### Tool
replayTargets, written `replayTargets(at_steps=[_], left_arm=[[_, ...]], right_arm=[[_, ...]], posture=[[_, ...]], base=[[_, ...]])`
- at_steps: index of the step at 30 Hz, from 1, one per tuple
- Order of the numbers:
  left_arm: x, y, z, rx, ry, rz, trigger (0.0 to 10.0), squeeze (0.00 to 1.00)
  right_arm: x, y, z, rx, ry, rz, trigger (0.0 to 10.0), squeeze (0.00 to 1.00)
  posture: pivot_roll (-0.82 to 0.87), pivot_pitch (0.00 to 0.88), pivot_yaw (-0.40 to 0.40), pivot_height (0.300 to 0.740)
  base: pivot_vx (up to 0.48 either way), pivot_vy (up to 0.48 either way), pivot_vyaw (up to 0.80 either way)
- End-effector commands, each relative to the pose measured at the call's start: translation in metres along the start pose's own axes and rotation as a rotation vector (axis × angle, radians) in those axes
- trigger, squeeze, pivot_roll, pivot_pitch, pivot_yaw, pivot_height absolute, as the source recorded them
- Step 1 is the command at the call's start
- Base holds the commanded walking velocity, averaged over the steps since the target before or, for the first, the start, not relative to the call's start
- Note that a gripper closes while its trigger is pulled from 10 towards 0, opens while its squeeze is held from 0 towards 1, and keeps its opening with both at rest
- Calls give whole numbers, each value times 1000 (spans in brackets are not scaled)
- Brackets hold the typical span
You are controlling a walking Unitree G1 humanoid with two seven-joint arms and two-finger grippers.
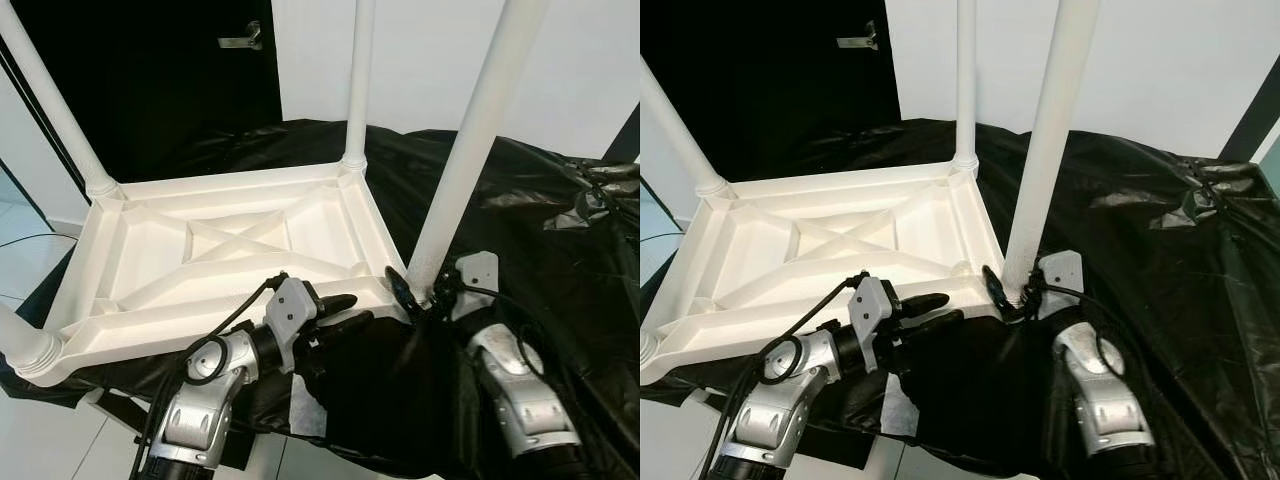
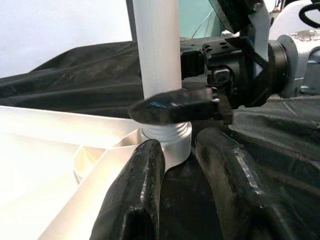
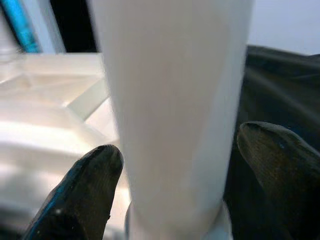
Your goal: Building children table
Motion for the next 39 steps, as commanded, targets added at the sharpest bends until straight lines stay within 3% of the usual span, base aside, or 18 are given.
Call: replayTargets(at_steps=[1,6,7,8,9,10,11,15,22,23,28,33,39], left_arm=[[10,2,1,-21,123,12,10000,0],[11,3,4,-21,106,22,10000,0],[11,4,5,-20,98,26,10000,0],[11,4,5,-20,98,26,10000,0],[10,4,6,-18,87,30,10000,0],[10,4,6,-18,87,30,10000,0],[10,4,7,-12,74,41,10000,0],[10,5,8,-2,61,57,10000,0],[8,2,6,1,70,45,10000,0],[7,1,6,2,70,42,10000,0],[4,-1,7,4,72,40,10000,0],[4,-2,7,2,76,40,10000,0],[4,-2,6,1,75,37,10000,0]], right_arm=[[0,1,3,-25,76,6,10000,0],[-6,0,9,-30,184,4,10000,0],[-7,-1,12,-28,216,-11,9020,0],[-7,-1,12,-28,216,-11,9020,0],[-8,-2,15,-25,258,-33,2510,0],[-8,-2,15,-25,258,-33,2510,0],[-8,-3,17,-23,301,-43,0,0],[-8,-5,20,-19,371,-61,0,0],[-13,-10,16,-9,365,-38,0,0],[-13,-12,15,7,338,-22,10000,0],[-12,-14,13,25,258,22,10000,0],[-13,-14,14,39,97,53,10000,0],[0,-10,14,65,-91,45,10000,0]], posture=[[-28,0,1,740],[-33,0,11,740],[-33,0,14,740],[-33,0,14,740],[-33,0,17,740],[-33,0,17,740],[-29,0,18,740],[-16,0,11,740],[-8,0,3,740],[-6,0,-3,740],[-4,0,-8,740],[0,0,-15,740],[-14,0,-1,740]], base=[[0,0,0],[0,0,0],[0,0,0],[0,0,0],[0,0,0],[0,0,0],[0,0,0],[0,0,0],[0,0,0],[0,0,0],[0,0,0],[0,0,0],[0,0,0]])
Point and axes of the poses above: a point about 5 cm out from each wrist's last joint towards the gripper, its own z axis pointing out of the wrist towards the gripper, its own y axis along the axis of the wrist's last joint, x = y × z, the point moved 2 cm from there along z, pointing out of the wrist towards the gripper, and after that the axes turned 15 degrees about -z, right-handed, at the moved point
